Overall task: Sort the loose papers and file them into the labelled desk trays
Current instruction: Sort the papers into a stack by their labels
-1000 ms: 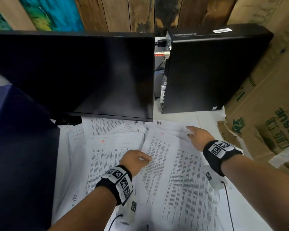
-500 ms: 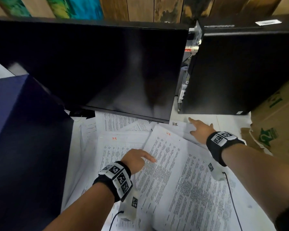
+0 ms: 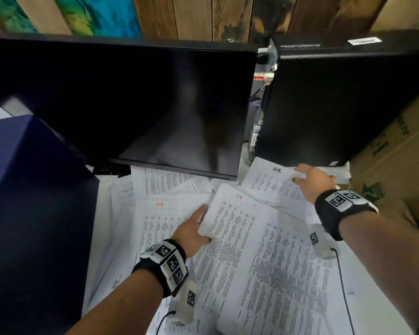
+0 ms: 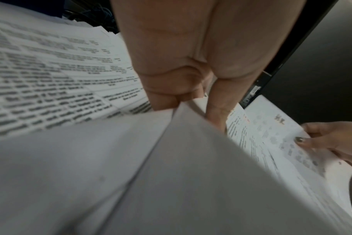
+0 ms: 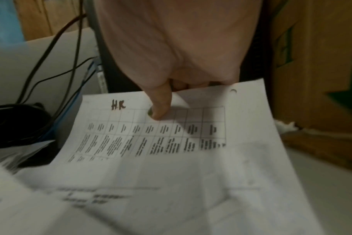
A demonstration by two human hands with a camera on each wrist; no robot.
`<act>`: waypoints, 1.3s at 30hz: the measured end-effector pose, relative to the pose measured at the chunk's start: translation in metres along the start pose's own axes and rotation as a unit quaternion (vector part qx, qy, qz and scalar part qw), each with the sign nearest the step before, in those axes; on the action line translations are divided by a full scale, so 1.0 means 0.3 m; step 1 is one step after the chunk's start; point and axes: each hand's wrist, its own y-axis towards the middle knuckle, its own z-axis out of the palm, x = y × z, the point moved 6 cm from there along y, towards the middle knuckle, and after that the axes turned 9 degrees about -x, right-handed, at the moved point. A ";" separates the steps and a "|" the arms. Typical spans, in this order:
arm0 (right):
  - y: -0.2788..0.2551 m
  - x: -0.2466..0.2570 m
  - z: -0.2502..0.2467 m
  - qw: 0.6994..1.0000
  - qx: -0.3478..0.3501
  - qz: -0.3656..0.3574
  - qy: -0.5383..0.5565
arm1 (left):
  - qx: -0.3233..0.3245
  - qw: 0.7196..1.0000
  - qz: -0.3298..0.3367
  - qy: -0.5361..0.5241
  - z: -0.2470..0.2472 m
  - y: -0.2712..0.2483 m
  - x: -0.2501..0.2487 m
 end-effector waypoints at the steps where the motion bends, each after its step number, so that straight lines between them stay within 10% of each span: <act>1: -0.006 -0.026 -0.033 1.000 -0.011 0.011 0.012 | -0.008 1.000 0.007 0.004 0.001 0.002 -0.002; 16: -0.221 0.120 -0.768 0.921 -0.343 -0.181 -0.028 | -0.135 0.989 0.043 -0.030 0.002 -0.017 -0.086; 28: -0.296 0.178 -0.387 0.981 -0.019 -0.128 0.142 | -0.148 0.965 0.116 -0.184 -0.058 -0.090 -0.102; 39: -0.328 0.187 -0.101 0.995 0.010 -0.094 0.037 | -0.070 0.962 0.017 -0.265 -0.003 -0.112 -0.068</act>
